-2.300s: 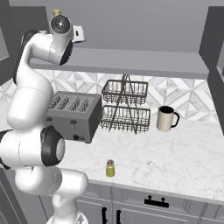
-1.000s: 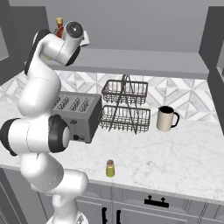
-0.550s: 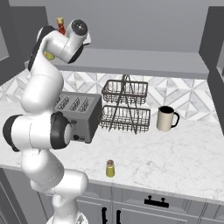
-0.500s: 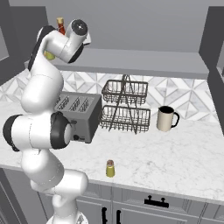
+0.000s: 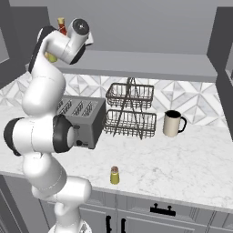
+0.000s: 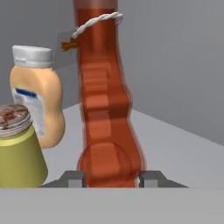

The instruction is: Put the shaker and condiment bottle from the counter next to their counterparts in the cabinet.

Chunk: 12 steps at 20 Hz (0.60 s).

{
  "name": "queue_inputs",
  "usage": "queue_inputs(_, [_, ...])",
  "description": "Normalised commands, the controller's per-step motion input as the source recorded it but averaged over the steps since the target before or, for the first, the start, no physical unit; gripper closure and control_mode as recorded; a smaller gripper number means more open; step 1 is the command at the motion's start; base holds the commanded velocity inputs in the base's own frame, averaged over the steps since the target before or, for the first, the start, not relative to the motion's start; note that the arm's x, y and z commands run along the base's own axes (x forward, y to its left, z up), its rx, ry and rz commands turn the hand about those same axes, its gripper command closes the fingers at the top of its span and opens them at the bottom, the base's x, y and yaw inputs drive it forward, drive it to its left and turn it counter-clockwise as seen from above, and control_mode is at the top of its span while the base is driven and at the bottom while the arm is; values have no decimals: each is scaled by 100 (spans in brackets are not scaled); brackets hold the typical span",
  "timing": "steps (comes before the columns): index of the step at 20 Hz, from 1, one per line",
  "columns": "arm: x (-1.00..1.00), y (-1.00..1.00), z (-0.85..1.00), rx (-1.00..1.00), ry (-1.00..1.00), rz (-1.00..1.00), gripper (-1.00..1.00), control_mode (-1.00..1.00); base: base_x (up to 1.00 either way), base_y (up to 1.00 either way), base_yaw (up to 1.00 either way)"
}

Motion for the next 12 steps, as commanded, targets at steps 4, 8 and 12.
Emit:
queue_inputs(4, [19,13,-18,0,0,0,100,-100,0,0,0])
queue_inputs(8, [21,8,-21,0,0,0,100,-100,0,0,0])
queue_inputs(12, [28,12,-27,0,0,1,100,-100,0,0,0])
